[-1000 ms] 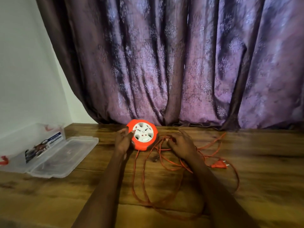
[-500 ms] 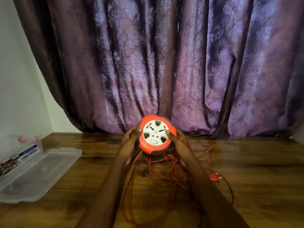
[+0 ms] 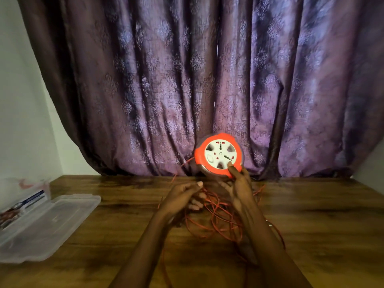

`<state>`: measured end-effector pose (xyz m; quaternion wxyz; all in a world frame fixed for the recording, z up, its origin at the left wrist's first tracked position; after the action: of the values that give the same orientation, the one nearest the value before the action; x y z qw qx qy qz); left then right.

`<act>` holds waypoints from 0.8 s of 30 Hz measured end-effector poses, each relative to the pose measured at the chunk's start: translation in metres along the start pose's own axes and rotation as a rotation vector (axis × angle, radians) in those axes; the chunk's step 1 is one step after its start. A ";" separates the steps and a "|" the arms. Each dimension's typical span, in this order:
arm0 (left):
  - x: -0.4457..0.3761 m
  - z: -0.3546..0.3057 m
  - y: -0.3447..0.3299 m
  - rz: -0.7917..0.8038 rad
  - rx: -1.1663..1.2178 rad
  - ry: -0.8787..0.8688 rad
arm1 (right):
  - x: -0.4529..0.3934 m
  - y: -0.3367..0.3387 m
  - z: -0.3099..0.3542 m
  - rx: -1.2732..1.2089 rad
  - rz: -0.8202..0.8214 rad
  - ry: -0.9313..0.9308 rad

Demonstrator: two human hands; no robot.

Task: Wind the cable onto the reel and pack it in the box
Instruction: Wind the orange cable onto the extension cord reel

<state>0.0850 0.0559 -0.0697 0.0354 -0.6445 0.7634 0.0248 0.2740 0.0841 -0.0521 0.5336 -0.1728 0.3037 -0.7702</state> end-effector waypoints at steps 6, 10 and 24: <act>-0.006 0.005 -0.006 -0.160 0.396 -0.099 | 0.017 -0.014 -0.023 -0.049 0.082 -0.101; -0.012 0.007 0.006 -0.272 0.586 -0.118 | 0.023 -0.026 -0.038 0.047 0.130 -0.086; -0.012 -0.004 0.041 -0.391 0.365 -0.346 | 0.088 -0.080 0.022 1.610 0.115 1.280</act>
<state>0.0463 0.0747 -0.0653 0.2838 -0.7482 0.5996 -0.0105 0.1975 0.0162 0.0117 0.2657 0.6934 -0.0673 -0.6664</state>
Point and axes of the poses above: each hand's wrist, its own x-axis away from the middle knuckle, its own y-axis out of the back of the hand, z = x × y, the point moved 9 cm from there along -x, towards the middle knuckle, and after that the axes turned 6 degrees about -z, right-handed, at the moved point
